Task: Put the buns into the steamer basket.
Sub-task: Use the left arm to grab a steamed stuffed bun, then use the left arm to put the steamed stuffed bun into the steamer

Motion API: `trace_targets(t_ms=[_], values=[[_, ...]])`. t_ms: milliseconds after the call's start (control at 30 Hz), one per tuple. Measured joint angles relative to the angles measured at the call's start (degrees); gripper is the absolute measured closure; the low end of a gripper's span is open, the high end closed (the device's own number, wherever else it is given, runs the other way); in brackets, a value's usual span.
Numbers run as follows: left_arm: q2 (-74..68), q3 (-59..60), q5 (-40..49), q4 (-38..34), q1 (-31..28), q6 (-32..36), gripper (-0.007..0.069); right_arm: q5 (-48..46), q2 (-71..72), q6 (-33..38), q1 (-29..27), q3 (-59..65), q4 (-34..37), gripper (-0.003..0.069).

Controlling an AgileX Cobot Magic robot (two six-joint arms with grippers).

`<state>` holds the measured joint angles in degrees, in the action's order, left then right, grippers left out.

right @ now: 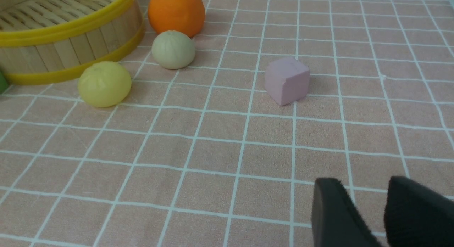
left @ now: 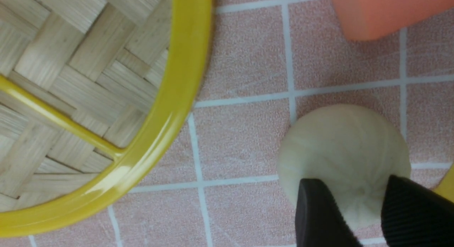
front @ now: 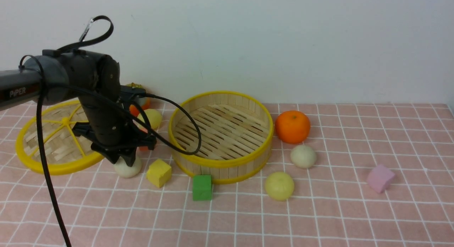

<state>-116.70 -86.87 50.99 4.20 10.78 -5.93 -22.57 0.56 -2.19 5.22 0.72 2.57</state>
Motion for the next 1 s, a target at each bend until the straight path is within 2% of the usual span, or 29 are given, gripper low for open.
trace_targets(t_ms=[100,233,367,500,567,733,833,933,1000], values=[[-0.1,0.0,0.0,0.1,0.0,0.0,0.0344,0.0,0.0,0.0,0.0,0.0,0.0,0.0419],[-0.9,0.0,-0.4,0.1,0.0,-0.1,0.0388,0.0,0.0,0.0,0.0,0.0,0.0,0.0419],[-1.1,0.0,-0.4,0.1,0.0,-0.1,0.0458,0.0,0.0,0.0,0.0,0.0,0.0,0.0419],[-1.1,0.0,-0.3,0.1,0.0,-0.1,0.0596,0.0,0.0,0.0,0.0,0.0,0.0,0.0419],[-0.8,0.0,0.0,0.1,0.0,-0.1,0.063,0.0,0.0,0.0,0.0,0.0,0.0,0.0419],[4.0,0.1,3.6,-0.2,0.0,-1.9,0.0631,0.0,0.0,0.0,0.0,0.0,0.0,0.0419],[10.8,-0.1,5.5,-3.2,1.0,-1.9,0.0631,0.0,0.0,0.0,0.0,0.0,0.0,0.0419],[14.3,-1.6,5.5,-7.0,3.8,0.4,0.0631,0.0,0.0,0.0,0.0,0.0,0.0,0.0419],[14.0,-4.4,5.7,-10.3,8.7,4.2,0.0631,0.0,0.0,0.0,0.0,0.0,0.0,0.0419]])
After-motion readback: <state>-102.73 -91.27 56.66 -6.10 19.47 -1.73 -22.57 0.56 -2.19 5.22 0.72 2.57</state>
